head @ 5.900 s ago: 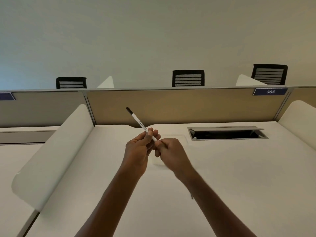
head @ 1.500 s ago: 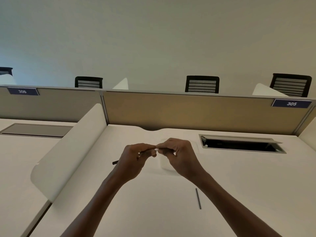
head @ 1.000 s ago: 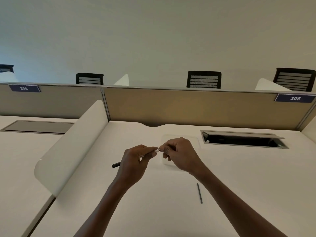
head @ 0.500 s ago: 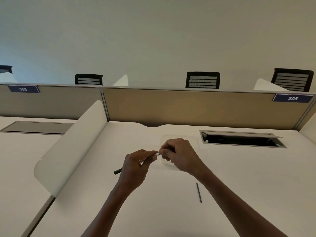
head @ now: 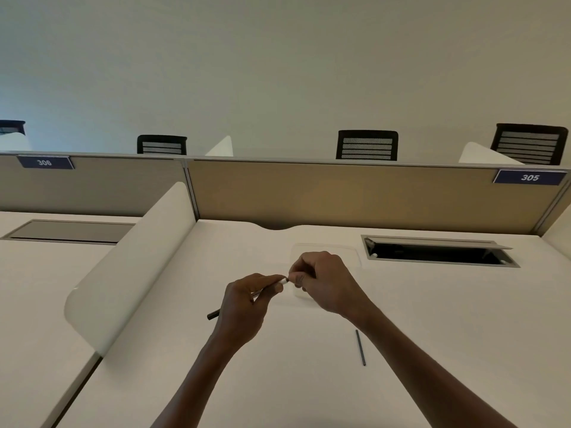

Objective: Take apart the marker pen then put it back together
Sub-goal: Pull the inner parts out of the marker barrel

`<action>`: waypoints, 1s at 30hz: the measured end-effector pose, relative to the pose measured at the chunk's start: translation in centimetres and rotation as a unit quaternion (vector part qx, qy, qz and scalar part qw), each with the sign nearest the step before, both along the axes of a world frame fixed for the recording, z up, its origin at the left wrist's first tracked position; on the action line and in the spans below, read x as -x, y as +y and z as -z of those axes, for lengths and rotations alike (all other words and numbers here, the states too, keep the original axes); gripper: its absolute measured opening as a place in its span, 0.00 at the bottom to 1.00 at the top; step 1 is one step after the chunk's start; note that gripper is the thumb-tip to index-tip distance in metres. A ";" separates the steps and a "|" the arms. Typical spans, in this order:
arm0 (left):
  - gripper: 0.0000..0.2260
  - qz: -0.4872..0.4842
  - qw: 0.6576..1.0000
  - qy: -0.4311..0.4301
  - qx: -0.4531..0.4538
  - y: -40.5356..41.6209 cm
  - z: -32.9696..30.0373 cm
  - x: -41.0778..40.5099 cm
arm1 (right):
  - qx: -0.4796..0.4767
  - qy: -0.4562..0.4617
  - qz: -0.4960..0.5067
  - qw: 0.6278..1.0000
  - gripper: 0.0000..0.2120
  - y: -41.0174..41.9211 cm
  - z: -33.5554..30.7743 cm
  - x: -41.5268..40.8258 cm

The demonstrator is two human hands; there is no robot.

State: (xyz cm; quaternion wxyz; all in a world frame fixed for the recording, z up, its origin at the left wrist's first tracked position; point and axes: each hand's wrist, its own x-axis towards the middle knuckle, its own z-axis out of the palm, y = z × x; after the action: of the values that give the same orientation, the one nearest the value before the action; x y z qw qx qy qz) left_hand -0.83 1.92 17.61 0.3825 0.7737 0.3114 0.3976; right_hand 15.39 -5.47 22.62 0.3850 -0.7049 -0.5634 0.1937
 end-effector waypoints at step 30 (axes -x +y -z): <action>0.06 -0.016 0.999 0.017 0.025 -0.5 0.0 0.1 | 0.010 0.043 -0.005 0.999 0.05 -0.1 0.4 -0.6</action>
State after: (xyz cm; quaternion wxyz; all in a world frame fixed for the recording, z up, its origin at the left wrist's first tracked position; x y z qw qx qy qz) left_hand -0.88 1.44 17.63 0.3895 0.7657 0.3400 0.3825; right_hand 15.98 -5.61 22.25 0.4012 -0.6968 -0.5477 0.2313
